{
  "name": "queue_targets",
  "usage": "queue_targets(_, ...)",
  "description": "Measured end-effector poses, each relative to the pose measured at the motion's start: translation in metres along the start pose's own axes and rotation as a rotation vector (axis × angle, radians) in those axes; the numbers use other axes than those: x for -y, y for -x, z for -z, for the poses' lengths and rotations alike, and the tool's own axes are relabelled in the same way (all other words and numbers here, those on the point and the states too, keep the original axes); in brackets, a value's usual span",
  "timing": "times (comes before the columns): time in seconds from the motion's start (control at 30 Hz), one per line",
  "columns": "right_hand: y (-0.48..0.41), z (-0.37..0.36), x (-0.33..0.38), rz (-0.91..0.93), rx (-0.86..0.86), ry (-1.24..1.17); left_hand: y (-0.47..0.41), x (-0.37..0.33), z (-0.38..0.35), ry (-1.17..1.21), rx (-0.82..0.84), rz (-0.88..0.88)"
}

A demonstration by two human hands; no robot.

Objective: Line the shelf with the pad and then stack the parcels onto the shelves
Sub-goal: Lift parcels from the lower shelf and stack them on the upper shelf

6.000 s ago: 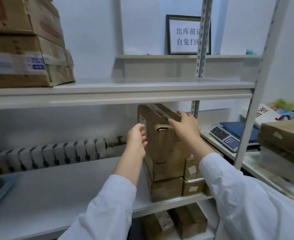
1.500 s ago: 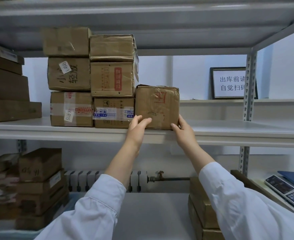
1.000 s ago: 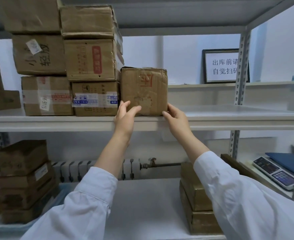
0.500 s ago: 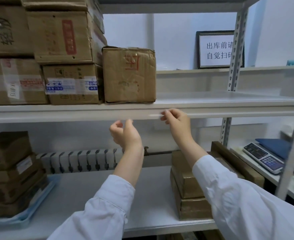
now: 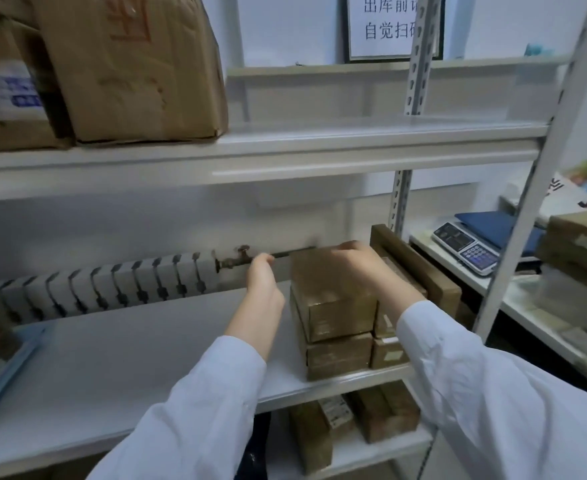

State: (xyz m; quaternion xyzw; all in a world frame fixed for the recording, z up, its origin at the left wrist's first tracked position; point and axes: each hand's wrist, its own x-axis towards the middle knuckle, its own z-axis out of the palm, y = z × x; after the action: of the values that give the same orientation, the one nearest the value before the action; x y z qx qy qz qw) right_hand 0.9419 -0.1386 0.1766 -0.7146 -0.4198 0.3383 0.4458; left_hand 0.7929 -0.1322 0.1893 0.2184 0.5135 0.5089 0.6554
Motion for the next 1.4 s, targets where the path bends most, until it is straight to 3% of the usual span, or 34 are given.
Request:
queue_targets(0.2,-0.009,0.010,-0.045,-0.172,-0.015,0.091,-0.003,0.047,0.004,-0.201,0.065,0.146)
queue_targets(0.43,-0.022,0.009,-0.063,-0.159,-0.037,0.038,-0.008,0.071,0.004,-0.336,0.222,0.267)
queue_targets(0.57,-0.025,0.010,-0.065,-0.164,-0.040,0.007,-0.024,0.079,0.007,-0.358,0.180,0.287)
queue_targets(0.8,-0.028,-0.006,-0.071,-0.281,0.083,-0.218,-0.050,0.086,0.025,-0.043,0.127,0.221)
queue_targets(0.93,-0.030,-0.019,-0.081,-0.406,0.078,-0.213,-0.058,0.085,0.036,0.068,0.092,0.198)
queue_targets(1.23,-0.026,-0.040,-0.106,-0.486,0.027,-0.072,-0.069,0.099,0.047,0.094,0.118,0.213)
queue_targets(1.4,-0.039,-0.044,-0.119,-0.517,-0.013,-0.124,-0.069,0.097,0.053,0.015,0.134,0.250)
